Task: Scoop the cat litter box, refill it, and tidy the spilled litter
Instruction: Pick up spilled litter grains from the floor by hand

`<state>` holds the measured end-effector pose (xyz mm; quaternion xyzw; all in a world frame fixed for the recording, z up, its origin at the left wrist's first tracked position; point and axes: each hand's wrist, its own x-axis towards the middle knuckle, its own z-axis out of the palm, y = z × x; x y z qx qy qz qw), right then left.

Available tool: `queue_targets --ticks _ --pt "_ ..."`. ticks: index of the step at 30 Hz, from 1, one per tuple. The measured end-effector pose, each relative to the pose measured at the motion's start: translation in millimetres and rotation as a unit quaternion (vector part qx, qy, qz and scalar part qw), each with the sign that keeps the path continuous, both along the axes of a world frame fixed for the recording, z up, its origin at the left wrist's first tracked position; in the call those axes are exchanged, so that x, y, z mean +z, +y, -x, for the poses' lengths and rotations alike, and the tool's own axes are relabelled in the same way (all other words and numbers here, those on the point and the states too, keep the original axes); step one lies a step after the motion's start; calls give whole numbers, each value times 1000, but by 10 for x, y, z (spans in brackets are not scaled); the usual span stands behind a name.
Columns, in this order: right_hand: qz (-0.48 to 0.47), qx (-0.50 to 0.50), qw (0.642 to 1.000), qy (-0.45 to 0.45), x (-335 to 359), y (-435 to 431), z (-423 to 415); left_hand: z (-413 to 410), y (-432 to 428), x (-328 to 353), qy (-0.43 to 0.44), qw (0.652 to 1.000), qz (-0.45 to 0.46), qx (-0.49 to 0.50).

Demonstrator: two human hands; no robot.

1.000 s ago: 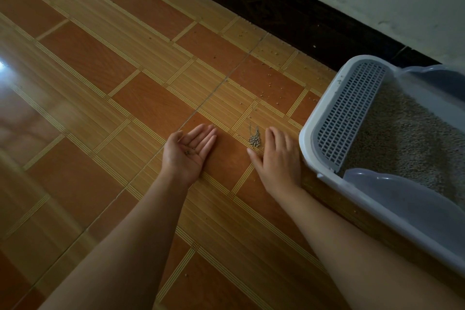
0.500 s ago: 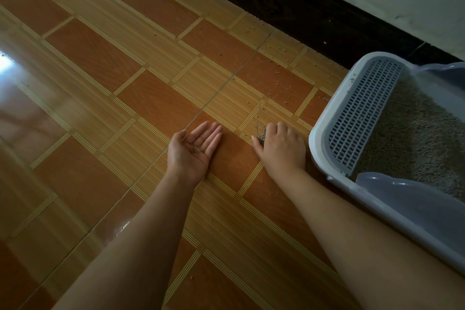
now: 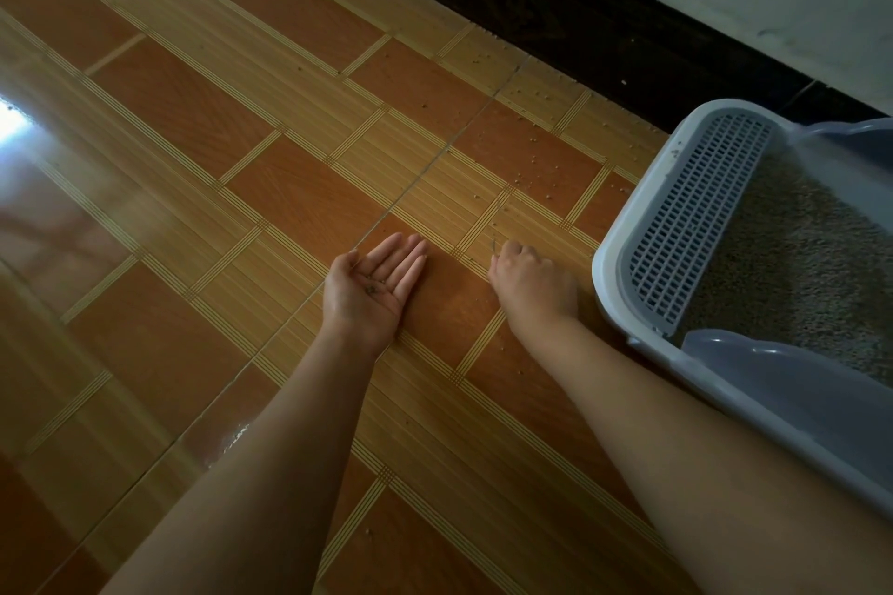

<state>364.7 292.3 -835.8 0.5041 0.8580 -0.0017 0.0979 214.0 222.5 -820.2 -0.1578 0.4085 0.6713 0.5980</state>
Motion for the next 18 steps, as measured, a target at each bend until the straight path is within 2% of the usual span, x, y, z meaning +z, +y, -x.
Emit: queue_targets --ticks 3,5,7,9,11,13,15,16,18 --pt "-2 -6 1000 6 -3 10 -22 9 -6 -1 -4 1000 -2 0" --pt "16 -44 998 50 16 31 -34 15 -9 -2 -6 1000 -2 2" --pt "67 -105 982 140 28 68 -51 14 -17 0 -10 1000 -2 4" --pt "151 -172 937 263 29 100 -71 10 -33 4 -12 1000 -4 5" --pt "256 -250 843 402 49 97 -98 3 -53 12 -13 1000 -4 4" --pt "348 -333 709 516 95 68 -118 -3 -67 27 -13 1000 -6 2" --pt "411 -387 574 593 147 26 -140 -5 -71 52 -13 1000 -10 0" --pt "432 -401 519 619 164 12 -152 -5 -69 67 -11 1000 -13 -1" --pt "466 -415 436 648 186 2 -175 2 -66 100 -7 1000 -19 -3"
